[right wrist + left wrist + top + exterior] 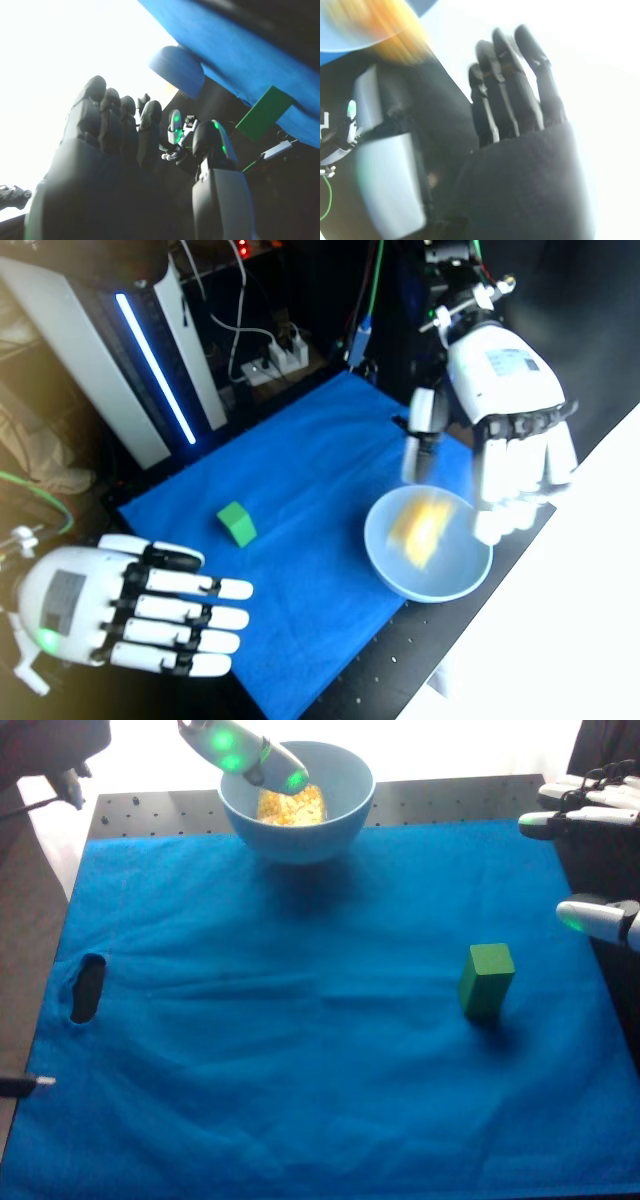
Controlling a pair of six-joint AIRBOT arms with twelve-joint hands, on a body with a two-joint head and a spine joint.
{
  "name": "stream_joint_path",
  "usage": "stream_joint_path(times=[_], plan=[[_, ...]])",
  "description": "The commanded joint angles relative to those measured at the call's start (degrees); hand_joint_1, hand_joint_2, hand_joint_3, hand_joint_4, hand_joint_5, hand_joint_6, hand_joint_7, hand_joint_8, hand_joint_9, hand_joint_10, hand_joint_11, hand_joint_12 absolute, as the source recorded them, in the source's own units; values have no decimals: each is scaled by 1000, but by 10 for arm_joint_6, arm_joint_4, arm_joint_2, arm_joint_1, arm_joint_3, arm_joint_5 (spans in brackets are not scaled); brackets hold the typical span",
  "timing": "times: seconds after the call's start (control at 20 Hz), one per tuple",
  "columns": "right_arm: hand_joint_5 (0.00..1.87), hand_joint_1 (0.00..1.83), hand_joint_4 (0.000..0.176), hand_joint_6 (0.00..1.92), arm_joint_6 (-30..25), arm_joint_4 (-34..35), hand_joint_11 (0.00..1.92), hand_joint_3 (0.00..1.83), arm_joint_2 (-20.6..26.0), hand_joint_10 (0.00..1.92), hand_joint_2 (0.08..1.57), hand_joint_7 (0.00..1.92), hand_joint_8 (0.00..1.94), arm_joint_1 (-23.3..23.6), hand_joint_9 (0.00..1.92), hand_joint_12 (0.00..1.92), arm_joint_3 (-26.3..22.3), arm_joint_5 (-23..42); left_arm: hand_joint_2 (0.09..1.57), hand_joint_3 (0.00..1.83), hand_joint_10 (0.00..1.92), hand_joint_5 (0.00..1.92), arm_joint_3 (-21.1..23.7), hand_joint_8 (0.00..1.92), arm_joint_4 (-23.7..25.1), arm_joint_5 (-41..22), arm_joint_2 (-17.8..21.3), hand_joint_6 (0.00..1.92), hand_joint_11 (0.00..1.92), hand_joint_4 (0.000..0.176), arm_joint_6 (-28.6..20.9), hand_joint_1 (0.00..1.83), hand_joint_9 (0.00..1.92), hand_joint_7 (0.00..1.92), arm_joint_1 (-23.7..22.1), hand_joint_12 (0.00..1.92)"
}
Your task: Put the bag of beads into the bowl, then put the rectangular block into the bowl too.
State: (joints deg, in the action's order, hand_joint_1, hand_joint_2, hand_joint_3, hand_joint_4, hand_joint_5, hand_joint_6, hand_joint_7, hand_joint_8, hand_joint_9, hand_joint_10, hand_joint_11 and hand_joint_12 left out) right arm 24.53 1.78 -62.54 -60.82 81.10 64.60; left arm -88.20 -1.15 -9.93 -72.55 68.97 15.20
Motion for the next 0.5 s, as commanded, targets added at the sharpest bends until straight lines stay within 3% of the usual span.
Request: stream_joint_path(times=[0.0, 0.05, 0.1, 0.2, 0.3, 0.35, 0.45], plan=[[402, 662, 8, 0, -1, 16, 0, 4, 1, 0, 1266, 197, 1, 8, 133, 550, 3, 70, 877, 5, 0, 136, 12, 0, -1, -75, 16, 0, 0, 176, 0, 633, 127, 180, 0, 608], [391, 681, 0, 0, -1, 12, 0, 0, 2, 0, 1256, 195, 0, 10, 125, 548, 2, 70, 878, 2, 18, 116, 40, 7, -1, -92, 41, 5, 0, 176, 0, 658, 42, 136, 8, 234], [383, 682, 0, 0, -1, 4, 0, 0, 2, 0, 1250, 195, 0, 14, 124, 547, -1, 70, 880, 1, 12, 114, 70, 2, 1, -112, 69, 2, 0, 176, 0, 678, 45, 125, 18, 61], [364, 704, 0, 1, -1, -18, 0, 0, 3, 0, 1224, 196, 1, 17, 122, 488, -8, 71, 898, 6, 2, 57, 142, 0, 4, -168, 137, 0, 50, 176, 0, 566, 27, 76, 52, 45], [340, 704, 0, 1, -1, -29, 0, 0, 4, 1, 1209, 207, 1, 17, 114, 391, -23, 82, 916, 9, 0, 39, 204, 0, 11, -222, 195, 0, 70, 176, -8, 568, 14, 21, 88, 63], [320, 720, 0, 3, -1, -35, 0, 0, 11, 5, 1211, 200, 2, 17, 90, 258, -31, 89, 907, 3, 4, 49, 230, 5, 21, -245, 222, 4, 71, 158, -21, 578, 20, 31, 107, 68], [327, 732, 0, 3, -1, -44, 0, 0, 24, 4, 1213, 221, 5, 17, 91, 122, -45, 101, 916, 0, 3, 72, 268, 2, 26, -290, 263, 9, 2, 142, -51, 643, 28, 35, 146, 241]])
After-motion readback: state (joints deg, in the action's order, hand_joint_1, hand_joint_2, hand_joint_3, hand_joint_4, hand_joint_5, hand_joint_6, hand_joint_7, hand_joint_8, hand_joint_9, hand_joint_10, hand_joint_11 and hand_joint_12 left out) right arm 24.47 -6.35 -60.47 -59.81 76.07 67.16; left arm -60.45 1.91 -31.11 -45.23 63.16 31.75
